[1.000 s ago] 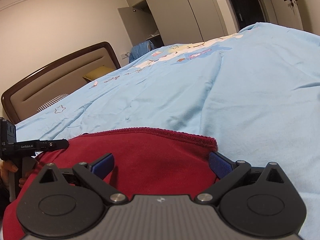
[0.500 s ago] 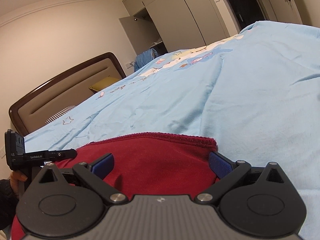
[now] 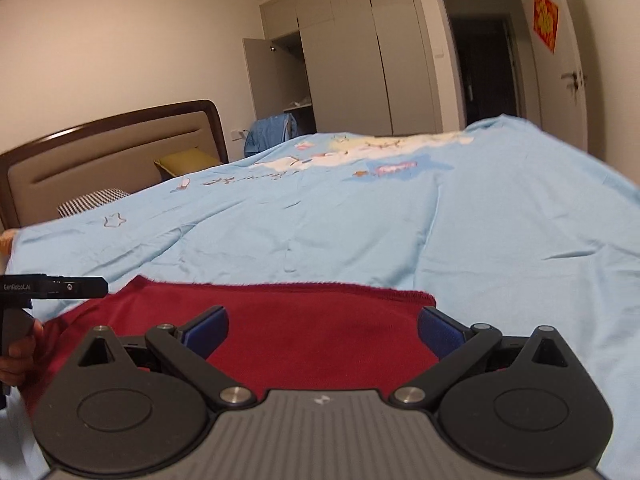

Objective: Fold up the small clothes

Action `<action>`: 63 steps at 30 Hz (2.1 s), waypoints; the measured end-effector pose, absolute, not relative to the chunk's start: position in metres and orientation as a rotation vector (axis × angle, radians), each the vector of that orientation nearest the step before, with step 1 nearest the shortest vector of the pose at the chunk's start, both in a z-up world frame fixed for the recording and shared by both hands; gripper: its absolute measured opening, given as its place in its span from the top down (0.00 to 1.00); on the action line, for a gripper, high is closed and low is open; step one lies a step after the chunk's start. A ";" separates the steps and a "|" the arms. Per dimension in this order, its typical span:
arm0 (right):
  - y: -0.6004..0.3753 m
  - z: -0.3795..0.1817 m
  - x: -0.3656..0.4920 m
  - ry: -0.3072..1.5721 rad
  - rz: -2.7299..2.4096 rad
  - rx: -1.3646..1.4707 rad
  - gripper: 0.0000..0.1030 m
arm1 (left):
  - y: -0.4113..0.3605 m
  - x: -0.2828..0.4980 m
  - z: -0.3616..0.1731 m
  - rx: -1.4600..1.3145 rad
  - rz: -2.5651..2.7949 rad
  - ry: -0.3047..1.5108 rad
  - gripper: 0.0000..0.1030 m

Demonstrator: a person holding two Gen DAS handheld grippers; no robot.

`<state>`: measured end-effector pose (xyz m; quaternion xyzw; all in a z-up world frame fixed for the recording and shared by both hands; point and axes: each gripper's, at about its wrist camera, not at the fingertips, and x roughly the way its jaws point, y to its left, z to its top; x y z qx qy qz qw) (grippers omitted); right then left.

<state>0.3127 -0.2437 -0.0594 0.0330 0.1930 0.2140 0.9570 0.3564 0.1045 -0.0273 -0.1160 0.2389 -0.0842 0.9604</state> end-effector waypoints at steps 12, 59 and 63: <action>-0.217 -0.111 0.230 0.346 0.295 0.045 0.00 | 0.075 0.260 -0.067 -0.127 -0.118 0.492 0.01; -0.210 -0.119 0.201 0.231 0.268 0.112 0.00 | 0.127 0.190 -0.071 -0.520 0.120 0.530 0.01; -0.189 -0.108 0.201 0.217 0.207 0.047 0.00 | 0.131 0.188 -0.073 -0.618 0.054 0.525 0.01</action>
